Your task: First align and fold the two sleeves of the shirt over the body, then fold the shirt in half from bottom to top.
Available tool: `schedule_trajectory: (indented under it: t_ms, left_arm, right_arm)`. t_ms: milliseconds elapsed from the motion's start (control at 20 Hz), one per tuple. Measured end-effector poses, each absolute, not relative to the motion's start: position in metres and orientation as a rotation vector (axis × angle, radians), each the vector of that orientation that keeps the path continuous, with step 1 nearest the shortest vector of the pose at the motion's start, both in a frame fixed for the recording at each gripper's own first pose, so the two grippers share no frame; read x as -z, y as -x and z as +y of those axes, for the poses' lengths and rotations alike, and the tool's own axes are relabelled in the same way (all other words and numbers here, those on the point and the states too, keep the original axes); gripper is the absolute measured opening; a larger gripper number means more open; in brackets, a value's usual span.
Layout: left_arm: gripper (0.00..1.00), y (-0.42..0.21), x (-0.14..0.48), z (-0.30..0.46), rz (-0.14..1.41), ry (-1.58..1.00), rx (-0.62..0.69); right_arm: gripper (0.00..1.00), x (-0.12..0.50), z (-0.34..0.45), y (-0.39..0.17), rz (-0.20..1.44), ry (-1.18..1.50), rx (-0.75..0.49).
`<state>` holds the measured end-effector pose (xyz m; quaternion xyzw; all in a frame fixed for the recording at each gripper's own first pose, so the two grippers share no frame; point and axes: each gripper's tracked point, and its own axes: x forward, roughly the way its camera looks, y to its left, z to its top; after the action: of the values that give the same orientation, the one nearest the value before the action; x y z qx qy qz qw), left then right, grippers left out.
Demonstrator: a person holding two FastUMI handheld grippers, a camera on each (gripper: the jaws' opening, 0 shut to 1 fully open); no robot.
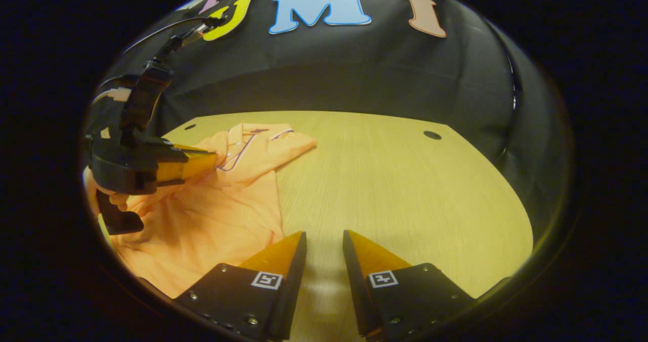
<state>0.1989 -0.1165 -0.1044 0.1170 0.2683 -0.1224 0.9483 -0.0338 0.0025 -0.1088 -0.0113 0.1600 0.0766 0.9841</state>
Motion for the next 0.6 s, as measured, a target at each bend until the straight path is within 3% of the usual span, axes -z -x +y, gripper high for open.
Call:
schedule_trajectory:
  t_ms: [200, 350, 400, 500, 550, 600]
  left_arm:
    - [0.10, -0.198, 0.108, -0.120, 0.543, -0.201, 0.253]
    - [0.24, -0.192, 0.108, -0.130, 0.551, -0.165, 0.299]
    - [0.31, -0.188, 0.107, -0.133, 0.557, -0.155, 0.318]
    - [0.64, -0.182, 0.106, -0.133, 0.553, -0.138, 0.326]
    - [0.72, -0.179, 0.106, -0.133, 0.551, -0.128, 0.328]
    - [0.73, -0.175, 0.105, -0.132, 0.551, -0.118, 0.331]
  right_arm:
    - [0.48, 0.109, -0.003, 0.036, 0.320, 0.018, -0.150]
    - [0.48, 0.109, -0.002, 0.036, 0.316, 0.011, -0.150]
    - [0.47, 0.110, -0.002, 0.037, 0.317, 0.011, -0.151]
    - [0.48, 0.109, 0.001, 0.040, 0.319, 0.012, -0.157]
    - [0.47, 0.108, 0.002, 0.042, 0.316, 0.013, -0.159]
    - [0.47, 0.107, 0.003, 0.043, 0.313, 0.012, -0.160]
